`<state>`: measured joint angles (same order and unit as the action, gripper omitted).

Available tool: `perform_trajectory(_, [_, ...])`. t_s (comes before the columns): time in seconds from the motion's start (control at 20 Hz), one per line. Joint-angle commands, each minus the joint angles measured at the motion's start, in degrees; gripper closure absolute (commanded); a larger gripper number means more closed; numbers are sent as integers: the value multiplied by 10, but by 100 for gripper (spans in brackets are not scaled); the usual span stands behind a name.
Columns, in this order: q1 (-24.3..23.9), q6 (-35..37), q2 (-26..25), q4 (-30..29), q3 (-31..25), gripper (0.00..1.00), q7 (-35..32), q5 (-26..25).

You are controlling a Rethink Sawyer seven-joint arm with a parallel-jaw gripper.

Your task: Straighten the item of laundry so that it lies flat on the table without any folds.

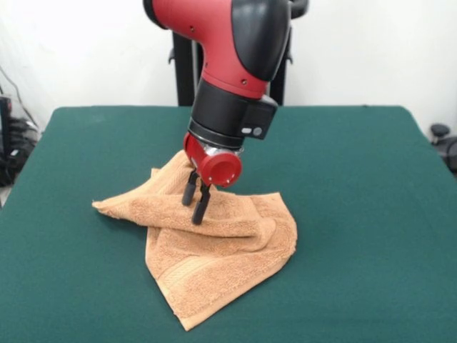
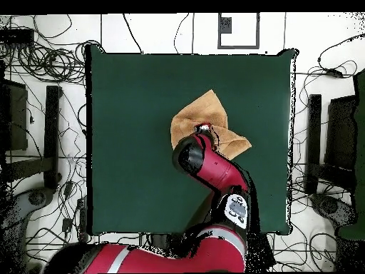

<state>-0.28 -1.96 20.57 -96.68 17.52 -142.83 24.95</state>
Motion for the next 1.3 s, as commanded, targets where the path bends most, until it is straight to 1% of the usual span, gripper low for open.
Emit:
perform_trajectory(0.05, [0,-23,-39,-10,-39,0,-56,-23])
perform_trajectory(0.2, [-4,-35,-46,-15,-45,0,-57,-30])
perform_trajectory(0.45, [17,-38,-59,-15,-38,0,-73,-8])
perform_trajectory(0.6, [27,-32,-58,-18,-34,0,-77,3])
perform_trajectory(0.75, [26,-27,-53,-22,-29,0,-74,0])
perform_trajectory(1.05, [36,-29,-63,-16,-16,0,-77,10])
perform_trajectory(1.3, [47,-15,-60,-18,-1,0,-79,18])
